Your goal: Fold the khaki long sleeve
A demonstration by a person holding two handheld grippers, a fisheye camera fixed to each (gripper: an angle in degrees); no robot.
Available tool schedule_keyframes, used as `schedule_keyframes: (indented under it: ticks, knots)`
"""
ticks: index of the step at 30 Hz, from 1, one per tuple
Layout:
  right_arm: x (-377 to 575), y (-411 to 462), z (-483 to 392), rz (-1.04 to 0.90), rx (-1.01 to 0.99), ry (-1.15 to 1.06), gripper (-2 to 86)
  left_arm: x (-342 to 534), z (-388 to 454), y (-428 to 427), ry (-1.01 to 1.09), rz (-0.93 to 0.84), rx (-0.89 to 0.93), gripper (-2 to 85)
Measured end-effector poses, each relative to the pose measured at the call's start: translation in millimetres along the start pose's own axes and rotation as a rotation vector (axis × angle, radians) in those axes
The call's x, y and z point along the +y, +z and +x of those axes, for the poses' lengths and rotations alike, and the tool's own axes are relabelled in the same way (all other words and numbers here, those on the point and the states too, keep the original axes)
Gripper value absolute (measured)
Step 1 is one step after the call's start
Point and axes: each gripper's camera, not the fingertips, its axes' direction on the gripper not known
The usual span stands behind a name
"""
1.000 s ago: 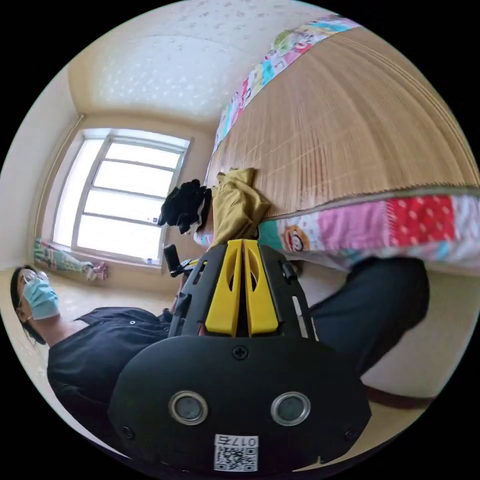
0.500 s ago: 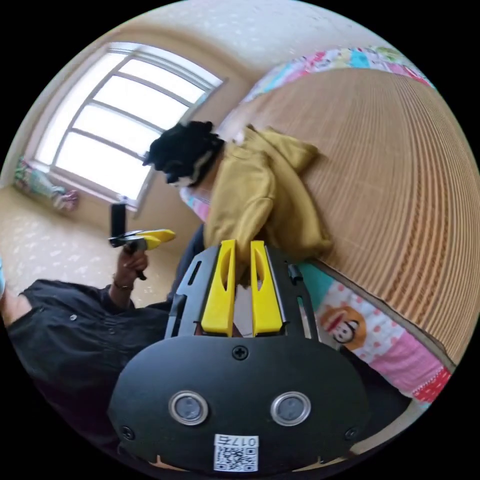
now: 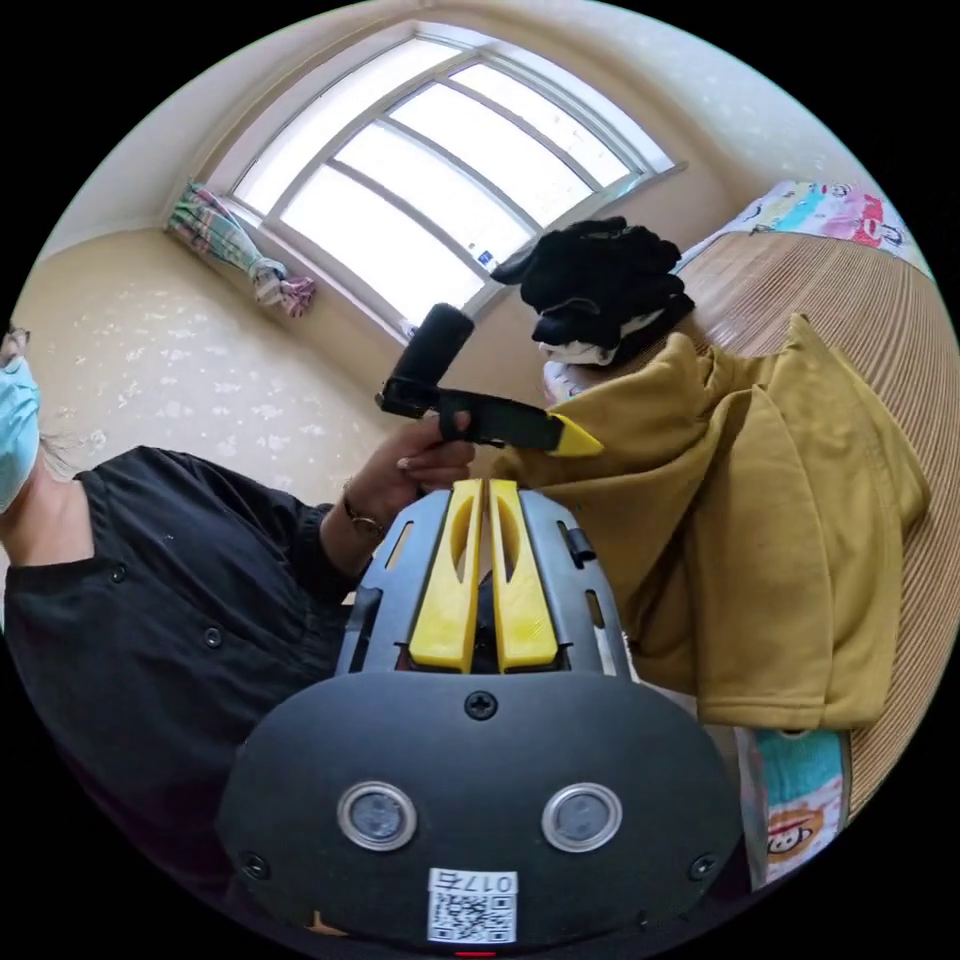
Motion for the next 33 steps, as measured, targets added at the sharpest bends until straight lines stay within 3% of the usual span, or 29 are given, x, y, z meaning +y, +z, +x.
schedule_keyframes:
  ticks: [4, 9, 12, 13, 14, 17, 20, 26, 29, 33]
  knots:
    - [26, -64, 1, 0.163, -0.021, 0.050, 0.6, 25, -29, -82, 0.280, 0.162, 0.330, 4.0]
    - [61, -146, -16, 0.254, 0.196, 0.153, 0.6, 24, -29, -165, 0.699, 0.265, 0.747, 3.7]
    - [76, -175, -35, 0.314, 0.204, 0.132, 0.7, 19, -14, -202, 1.016, 0.304, 1.116, 3.5]
    - [78, -179, -39, 0.322, 0.201, 0.127, 0.8, 14, -11, -209, 1.124, 0.310, 1.321, 3.4]
    - [82, -185, -44, 0.331, 0.197, 0.119, 0.9, 5, -9, -210, 1.183, 0.311, 1.542, 3.3]
    - [91, -190, -51, 0.325, 0.218, 0.118, 2.0, -17, 4, -189, 1.194, 0.221, 1.947, 2.9]
    - [98, -188, -50, 0.325, 0.181, 0.114, 4.9, -7, 45, -167, 1.194, 0.033, 2.039, 2.9]
    - [108, -186, -40, 0.393, 0.081, 0.056, 18.9, 62, 128, -156, 1.275, -0.310, 2.139, 3.5]
    - [105, -172, -31, 0.277, -0.027, -0.044, 23.1, 86, 133, -153, 1.280, -0.361, 2.110, 3.4]
    - [111, -140, -34, 0.123, -0.216, -0.175, 24.3, 91, 111, -147, 1.140, -0.264, 2.090, 3.3]
